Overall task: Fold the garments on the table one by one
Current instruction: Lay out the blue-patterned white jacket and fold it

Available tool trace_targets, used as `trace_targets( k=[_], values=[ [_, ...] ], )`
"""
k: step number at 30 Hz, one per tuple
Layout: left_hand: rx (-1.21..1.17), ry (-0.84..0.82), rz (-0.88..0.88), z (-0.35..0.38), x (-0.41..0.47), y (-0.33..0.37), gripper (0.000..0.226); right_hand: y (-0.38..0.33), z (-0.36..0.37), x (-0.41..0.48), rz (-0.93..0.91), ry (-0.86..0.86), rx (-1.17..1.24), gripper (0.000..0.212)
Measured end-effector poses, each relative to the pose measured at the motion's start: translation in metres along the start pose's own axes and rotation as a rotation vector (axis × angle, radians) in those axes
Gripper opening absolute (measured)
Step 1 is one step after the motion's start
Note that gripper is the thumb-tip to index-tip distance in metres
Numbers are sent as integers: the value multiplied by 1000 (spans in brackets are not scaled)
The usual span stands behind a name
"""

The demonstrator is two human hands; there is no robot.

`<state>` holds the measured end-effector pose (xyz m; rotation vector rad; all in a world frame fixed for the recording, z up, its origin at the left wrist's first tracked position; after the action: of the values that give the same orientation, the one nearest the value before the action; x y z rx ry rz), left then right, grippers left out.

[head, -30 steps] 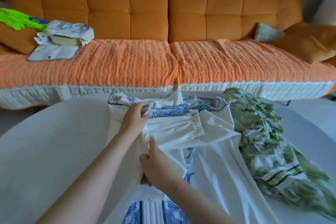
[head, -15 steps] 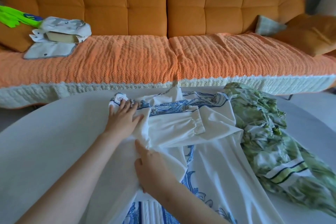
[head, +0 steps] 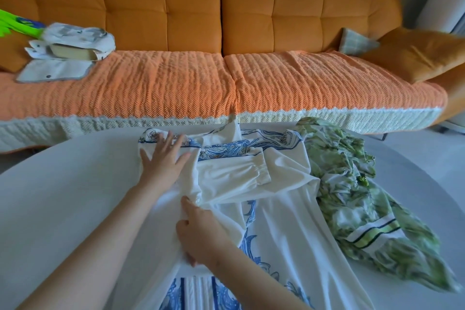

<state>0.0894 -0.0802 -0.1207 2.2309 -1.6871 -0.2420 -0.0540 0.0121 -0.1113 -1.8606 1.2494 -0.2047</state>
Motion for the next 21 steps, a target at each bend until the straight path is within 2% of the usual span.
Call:
trace_targets(
  k=[3, 8, 12, 15, 18, 20, 21],
  values=[
    [-268, 281, 5, -24, -47, -4, 47, -1, -1, -5, -14, 1, 91, 50],
    [-308, 342, -45, -39, -140, -24, 32, -4, -11, -22, -36, 5, 140, 56],
    [-420, 263, -214, -45, -210, -29, 28, -2, -14, -46, 3, -9, 277, 56],
    [-433, 80, -332, -45, -258, -29, 36, 0, -11, -63, -21, 55, 340, 57],
    [-146, -59, -310, -48, -287, -31, 49, -3, -6, -81, -68, 107, 309, 54],
    [35, -119, -305, -53, -299, -30, 51, -5, 5, -91, -52, 60, 294, 56],
    [35, -120, -315, -55, -304, -28, 47, -5, 13, -95, -35, 23, 298, 58]
  ],
)
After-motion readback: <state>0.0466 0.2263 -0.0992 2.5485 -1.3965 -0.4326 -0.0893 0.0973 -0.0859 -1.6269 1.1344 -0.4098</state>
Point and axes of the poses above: each hand's wrist, its own x-axis towards the middle knuckle, its own z-axis out of the palm, y = z × x, the point moved 4 cm from there along x, towards the middle knuckle, and after that the axes turned 4 degrees about y, right-handed, at the moved point
